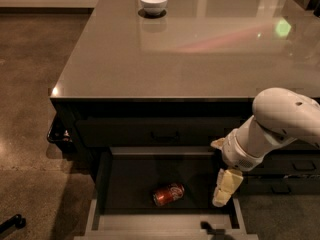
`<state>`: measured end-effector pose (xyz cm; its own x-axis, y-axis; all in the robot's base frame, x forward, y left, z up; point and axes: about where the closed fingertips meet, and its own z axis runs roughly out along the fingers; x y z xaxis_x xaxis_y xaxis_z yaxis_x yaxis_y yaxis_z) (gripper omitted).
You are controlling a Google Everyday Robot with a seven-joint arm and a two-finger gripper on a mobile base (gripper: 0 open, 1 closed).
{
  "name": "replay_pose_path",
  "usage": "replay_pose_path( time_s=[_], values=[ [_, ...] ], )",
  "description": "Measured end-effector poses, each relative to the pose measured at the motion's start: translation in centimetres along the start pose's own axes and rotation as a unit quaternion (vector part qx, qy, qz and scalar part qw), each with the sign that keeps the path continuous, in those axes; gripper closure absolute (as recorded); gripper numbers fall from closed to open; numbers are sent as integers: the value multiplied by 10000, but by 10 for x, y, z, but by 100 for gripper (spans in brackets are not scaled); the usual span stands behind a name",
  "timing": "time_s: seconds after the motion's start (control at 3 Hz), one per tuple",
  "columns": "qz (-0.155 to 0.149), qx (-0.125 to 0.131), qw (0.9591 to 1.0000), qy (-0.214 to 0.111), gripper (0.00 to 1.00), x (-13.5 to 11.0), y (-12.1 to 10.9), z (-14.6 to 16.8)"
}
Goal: Pick coke can from middle drawer and place on counter
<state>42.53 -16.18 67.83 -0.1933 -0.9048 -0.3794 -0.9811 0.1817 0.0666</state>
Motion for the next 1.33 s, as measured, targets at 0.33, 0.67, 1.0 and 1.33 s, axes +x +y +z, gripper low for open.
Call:
replay_pose_path(
  time_s=[0.33,0.67,1.0,1.33],
  values=[
    [0,0,10000,0,0,0,0,0],
    [-53,-41,9999,-90,0,-2,-1,10],
    [-111,-176,9983,-540,0,-13,-6,62],
    [-110,-37,9968,-787,0,-23,-19,125]
  ],
)
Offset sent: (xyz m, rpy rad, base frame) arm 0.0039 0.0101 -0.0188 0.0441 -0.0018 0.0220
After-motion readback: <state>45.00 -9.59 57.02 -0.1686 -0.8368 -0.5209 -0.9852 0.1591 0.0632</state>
